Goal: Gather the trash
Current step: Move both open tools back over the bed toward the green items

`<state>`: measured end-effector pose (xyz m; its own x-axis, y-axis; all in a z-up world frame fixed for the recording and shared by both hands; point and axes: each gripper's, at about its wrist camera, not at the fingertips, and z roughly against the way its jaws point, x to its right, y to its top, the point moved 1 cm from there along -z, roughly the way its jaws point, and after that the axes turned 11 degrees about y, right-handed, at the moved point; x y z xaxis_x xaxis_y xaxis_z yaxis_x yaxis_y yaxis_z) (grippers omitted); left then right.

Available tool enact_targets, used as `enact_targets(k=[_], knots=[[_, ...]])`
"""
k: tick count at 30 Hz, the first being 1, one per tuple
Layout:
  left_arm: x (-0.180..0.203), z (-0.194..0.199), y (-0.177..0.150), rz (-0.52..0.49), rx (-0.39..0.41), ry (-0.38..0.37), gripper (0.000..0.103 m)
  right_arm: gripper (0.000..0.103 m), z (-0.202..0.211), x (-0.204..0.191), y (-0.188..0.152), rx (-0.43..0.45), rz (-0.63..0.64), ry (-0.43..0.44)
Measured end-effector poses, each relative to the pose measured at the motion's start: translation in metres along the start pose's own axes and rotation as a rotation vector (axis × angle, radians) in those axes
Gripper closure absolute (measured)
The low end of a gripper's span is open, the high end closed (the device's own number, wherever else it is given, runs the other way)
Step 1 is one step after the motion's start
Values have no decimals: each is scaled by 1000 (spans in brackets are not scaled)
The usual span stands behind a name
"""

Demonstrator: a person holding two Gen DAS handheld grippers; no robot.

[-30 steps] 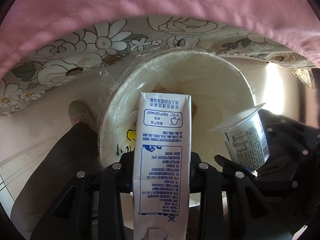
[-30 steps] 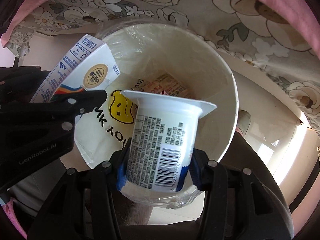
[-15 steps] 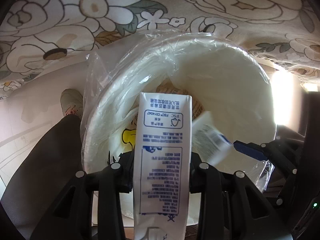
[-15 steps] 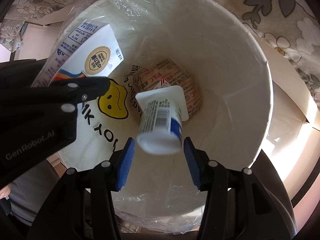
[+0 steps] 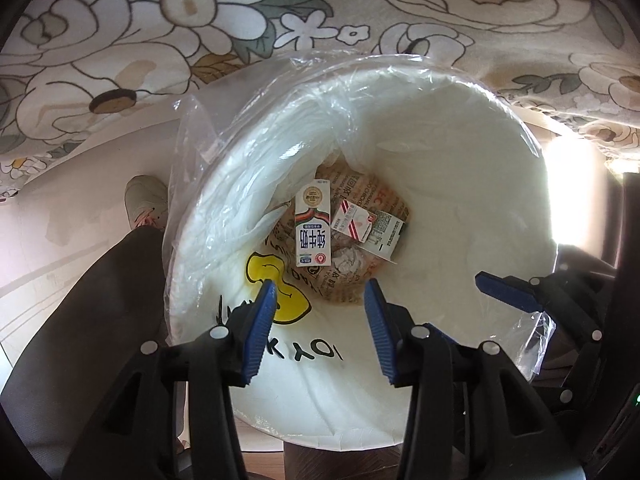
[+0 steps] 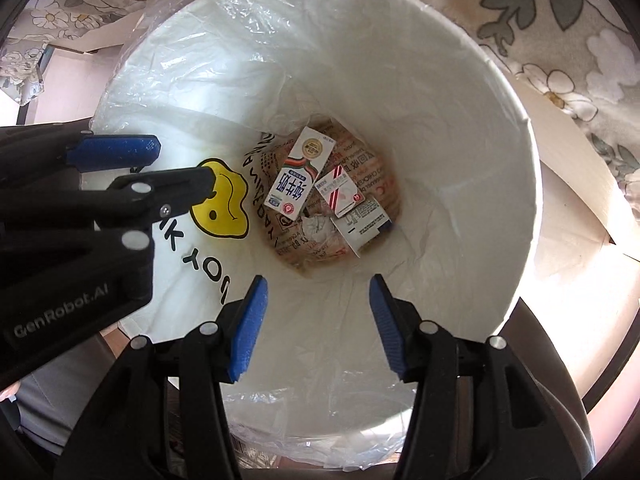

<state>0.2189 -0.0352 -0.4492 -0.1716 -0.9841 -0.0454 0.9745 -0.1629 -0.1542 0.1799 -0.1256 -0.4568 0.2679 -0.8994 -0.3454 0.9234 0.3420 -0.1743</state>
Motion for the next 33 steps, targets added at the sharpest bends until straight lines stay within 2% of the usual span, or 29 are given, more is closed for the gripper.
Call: enact_targets(k=[8, 17, 33], knots=[[3, 32, -13, -8, 39, 11, 55, 49, 8, -10, -13, 38, 9, -21], [2, 77, -38, -54, 142, 37, 55, 49, 51, -22, -34, 113, 60, -58], [-15, 235, -59, -113, 432, 43, 55, 49, 198, -51, -72, 373, 147, -106]])
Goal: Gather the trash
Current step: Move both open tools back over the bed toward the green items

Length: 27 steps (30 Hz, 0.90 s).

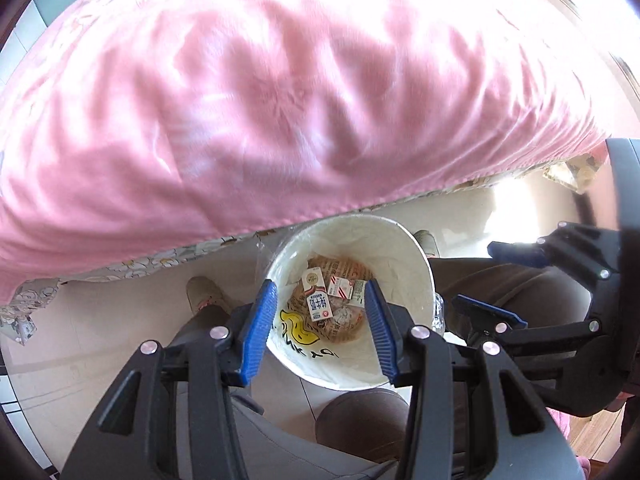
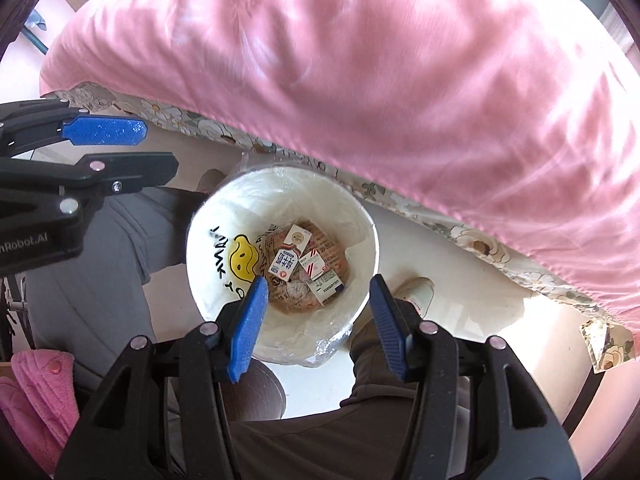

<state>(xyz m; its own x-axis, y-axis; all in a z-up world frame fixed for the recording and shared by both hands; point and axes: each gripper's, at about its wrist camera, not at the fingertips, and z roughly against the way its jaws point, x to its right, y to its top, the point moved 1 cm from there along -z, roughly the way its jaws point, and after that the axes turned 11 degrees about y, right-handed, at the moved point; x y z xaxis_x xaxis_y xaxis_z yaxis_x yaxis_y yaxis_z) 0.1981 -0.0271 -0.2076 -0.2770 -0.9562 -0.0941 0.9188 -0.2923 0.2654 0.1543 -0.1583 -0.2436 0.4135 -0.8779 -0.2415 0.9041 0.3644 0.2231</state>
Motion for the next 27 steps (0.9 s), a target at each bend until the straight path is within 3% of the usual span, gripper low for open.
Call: enact_targets(k=[5, 13, 17, 27], knots=[[-15, 51, 21, 15, 90, 31, 53, 48, 57, -5, 14, 103, 17, -17], [-22, 116, 57, 27, 194, 80, 50, 37, 151, -7, 42, 259, 72, -95], [-20, 140, 73, 36, 248, 104, 34, 34, 186, -5, 58, 314, 81, -128], [-9, 175, 112, 58, 327, 155, 34, 32, 253, 7, 100, 431, 78, -187]])
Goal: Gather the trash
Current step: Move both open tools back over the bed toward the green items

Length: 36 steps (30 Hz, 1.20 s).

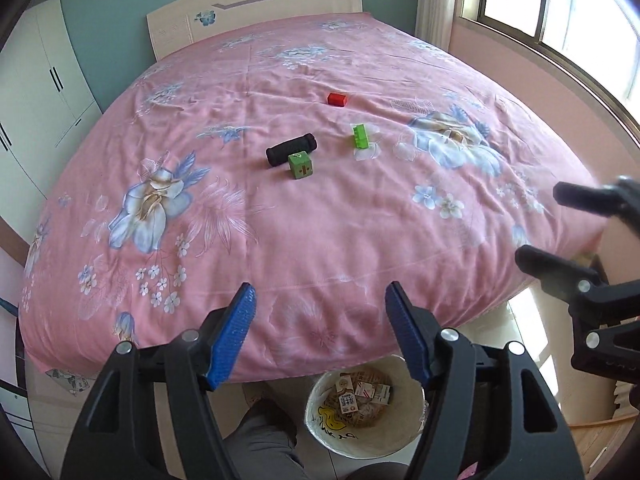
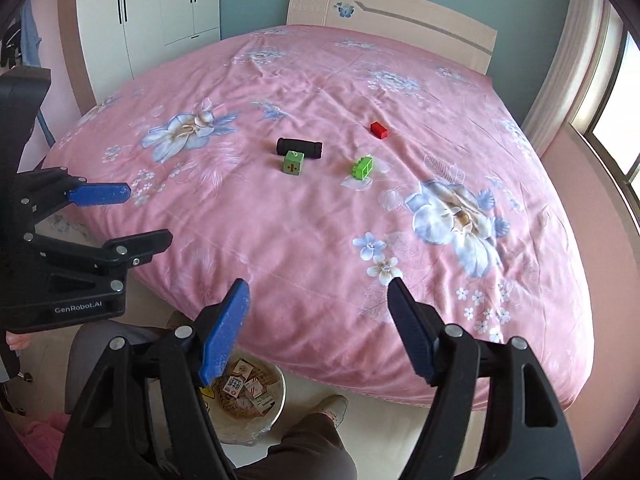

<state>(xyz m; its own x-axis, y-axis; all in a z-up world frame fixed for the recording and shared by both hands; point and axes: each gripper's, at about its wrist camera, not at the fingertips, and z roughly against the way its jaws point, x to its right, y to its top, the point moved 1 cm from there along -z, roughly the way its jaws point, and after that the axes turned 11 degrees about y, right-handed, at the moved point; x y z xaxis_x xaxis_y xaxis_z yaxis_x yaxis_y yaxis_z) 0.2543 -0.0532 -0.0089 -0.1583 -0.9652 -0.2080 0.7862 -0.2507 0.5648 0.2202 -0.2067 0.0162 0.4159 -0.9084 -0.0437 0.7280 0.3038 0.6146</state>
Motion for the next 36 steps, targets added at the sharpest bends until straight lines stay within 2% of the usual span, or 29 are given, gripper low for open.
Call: enact_targets(k=[7, 13, 19, 26, 36], knots=[[9, 0, 31, 18, 44, 38, 33, 32, 15, 19, 41, 68, -28, -23], [12, -12, 55, 62, 34, 30, 33, 31, 18, 36, 73, 120, -74, -6], [16, -37, 75, 105, 9, 44, 33, 30, 4, 50, 101, 141, -107, 4], [19, -81, 92, 160, -48, 36, 33, 29, -36, 77, 124, 125, -146, 18], [14, -165, 115, 255, -139, 24, 33, 29, -131, 118, 142, 33, -240, 58]])
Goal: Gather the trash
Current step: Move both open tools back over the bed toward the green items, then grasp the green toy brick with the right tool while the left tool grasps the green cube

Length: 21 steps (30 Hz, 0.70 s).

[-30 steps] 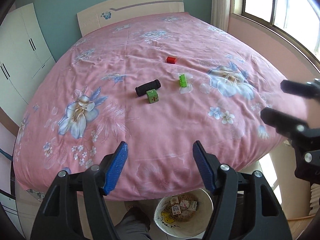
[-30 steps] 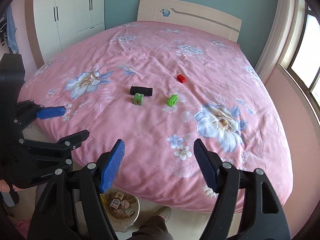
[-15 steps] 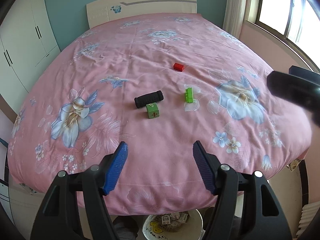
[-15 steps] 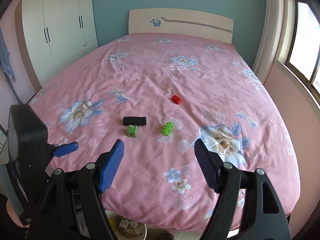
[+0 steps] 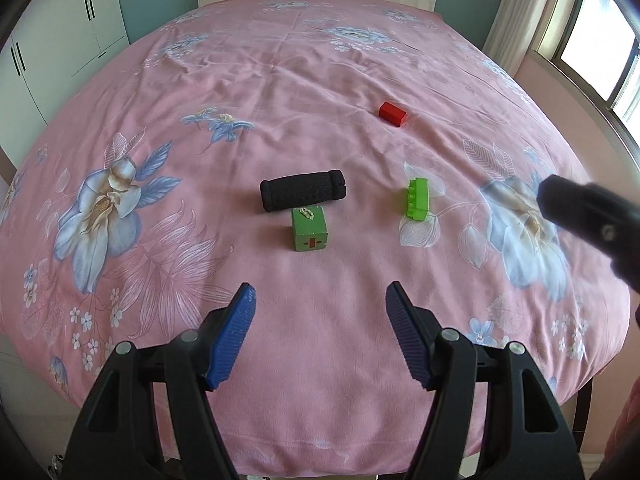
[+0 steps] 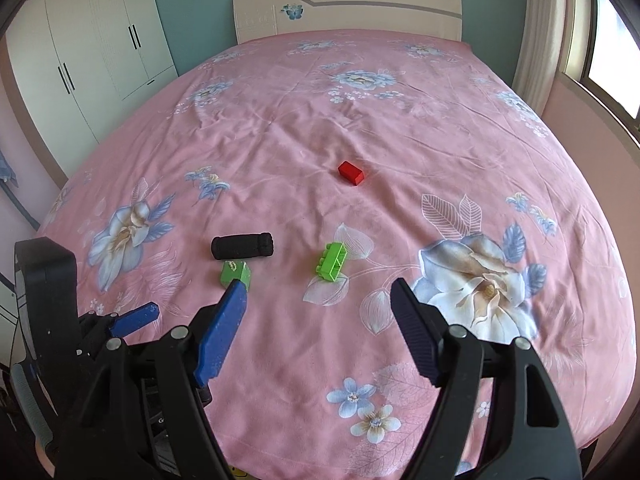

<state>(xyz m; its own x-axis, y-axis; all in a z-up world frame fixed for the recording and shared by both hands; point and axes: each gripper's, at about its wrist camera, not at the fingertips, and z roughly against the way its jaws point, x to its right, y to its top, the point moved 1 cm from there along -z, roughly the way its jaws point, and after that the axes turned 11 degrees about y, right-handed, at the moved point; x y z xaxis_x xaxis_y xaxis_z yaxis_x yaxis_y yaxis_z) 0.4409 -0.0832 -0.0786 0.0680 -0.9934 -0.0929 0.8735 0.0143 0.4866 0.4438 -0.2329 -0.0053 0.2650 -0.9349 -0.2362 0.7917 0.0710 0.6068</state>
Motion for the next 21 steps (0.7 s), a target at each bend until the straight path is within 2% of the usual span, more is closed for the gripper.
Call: enact_targets(k=[8, 12, 17, 19, 20, 21], knots=[[1, -58, 22, 32, -42, 21, 33, 29, -77, 28, 11, -77, -79, 17], [4, -76, 31, 26, -27, 27, 33, 29, -111, 41, 14, -109, -109, 16], [13, -103, 37, 18, -59, 8, 33, 29, -154, 54, 16, -172, -141, 24], [17, -112, 38, 18, -71, 5, 36, 29, -170, 59, 17, -189, -144, 7], [19, -116, 39, 14, -71, 11, 40, 30, -177, 61, 17, -197, -151, 6], [21, -118, 40, 9, -65, 20, 44, 37, -182, 64, 17, -202, -158, 5]])
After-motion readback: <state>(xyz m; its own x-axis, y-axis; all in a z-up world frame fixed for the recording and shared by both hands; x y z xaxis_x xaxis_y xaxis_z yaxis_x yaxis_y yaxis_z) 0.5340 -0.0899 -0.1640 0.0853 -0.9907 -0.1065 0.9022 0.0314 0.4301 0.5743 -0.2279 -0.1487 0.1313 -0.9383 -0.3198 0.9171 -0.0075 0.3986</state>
